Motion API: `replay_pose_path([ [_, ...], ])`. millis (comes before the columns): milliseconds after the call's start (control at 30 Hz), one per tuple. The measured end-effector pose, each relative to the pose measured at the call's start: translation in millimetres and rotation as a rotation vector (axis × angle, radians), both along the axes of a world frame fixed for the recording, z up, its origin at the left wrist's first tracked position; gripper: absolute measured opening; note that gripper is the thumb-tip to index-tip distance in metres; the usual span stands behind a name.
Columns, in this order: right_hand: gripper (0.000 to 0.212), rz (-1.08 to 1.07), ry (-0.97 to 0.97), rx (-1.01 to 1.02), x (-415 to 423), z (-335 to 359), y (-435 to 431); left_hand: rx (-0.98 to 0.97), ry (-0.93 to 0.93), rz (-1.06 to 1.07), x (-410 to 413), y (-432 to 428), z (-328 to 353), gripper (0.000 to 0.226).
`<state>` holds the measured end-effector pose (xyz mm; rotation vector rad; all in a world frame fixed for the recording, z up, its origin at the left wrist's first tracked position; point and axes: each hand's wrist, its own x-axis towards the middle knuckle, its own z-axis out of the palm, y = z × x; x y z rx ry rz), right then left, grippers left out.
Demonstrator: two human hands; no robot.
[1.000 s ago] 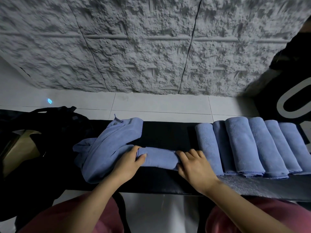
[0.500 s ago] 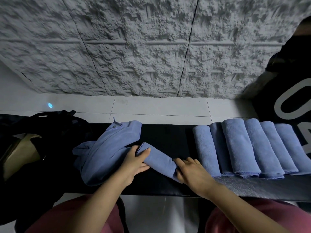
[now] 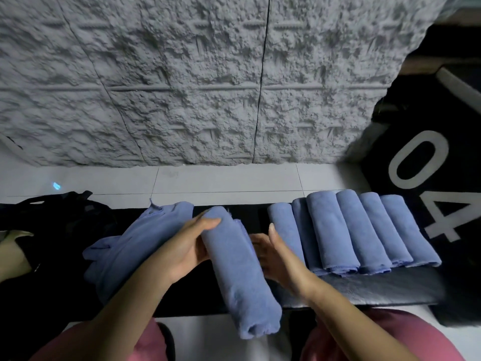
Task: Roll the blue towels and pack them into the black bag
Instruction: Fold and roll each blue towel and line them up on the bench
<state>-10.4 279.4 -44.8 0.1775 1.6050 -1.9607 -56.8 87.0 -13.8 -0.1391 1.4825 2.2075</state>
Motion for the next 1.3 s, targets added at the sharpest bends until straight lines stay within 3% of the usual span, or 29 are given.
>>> replay_pose_path([
  [100,0.075,0.005,-0.066,-0.08,7.0,10.1,9.4,0.015,-0.063,-0.088,-11.0,10.9,6.9,0.022],
  [267,0.023,-0.102,-0.071,-0.03,16.8,24.7,47.6,-0.15,-0.122,-0.108,-62.7,48.3,-3.4,0.06],
  [333,0.026,-0.106,0.065,0.157,18.7,32.5,61.2,-0.209,-0.099,-0.183,-78.4,74.8,-8.0,0.06],
  [433,0.039,-0.162,0.228,0.446,17.7,34.4,73.0,-0.294,-0.074,-0.186,-94.5,116.5,-19.8,0.023],
  [500,0.052,-0.222,0.288,0.637,17.0,29.6,78.5,-0.346,-0.073,-0.156,-100.6,138.7,-28.1,0.012],
  [633,0.06,-0.168,0.436,0.936,20.9,16.6,81.0,-0.463,-0.082,-0.128,-103.1,164.0,-45.7,0.015],
  [833,0.041,0.042,0.408,1.487,18.9,14.9,66.9,-0.71,0.077,-0.035,-94.3,181.2,-68.0,0.022],
  [900,0.054,0.016,0.535,1.646,16.8,6.8,66.1,-0.76,0.123,-0.033,-87.5,185.3,-71.6,0.029],
  [1000,0.062,0.029,0.692,1.688,12.0,-4.8,67.3,-0.871,0.172,-0.047,-82.3,189.6,-72.8,0.039],
  [1067,0.052,0.024,0.743,1.672,9.9,-8.1,67.0,-1.024,0.229,-0.009,-80.3,188.6,-68.7,0.046],
  [1133,0.046,0.007,0.742,1.659,9.2,-13.0,65.9,-1.099,0.142,0.124,-72.4,181.9,-63.7,0.049],
  [1200,0.044,0.004,0.742,1.643,7.3,-17.8,65.1,-1.045,-0.049,0.193,-56.9,173.5,-71.1,0.05],
  [1300,0.044,-0.031,0.779,1.639,3.0,-22.8,65.9,-0.792,-0.167,0.052,-30.3,164.8,-85.9,0.058],
])
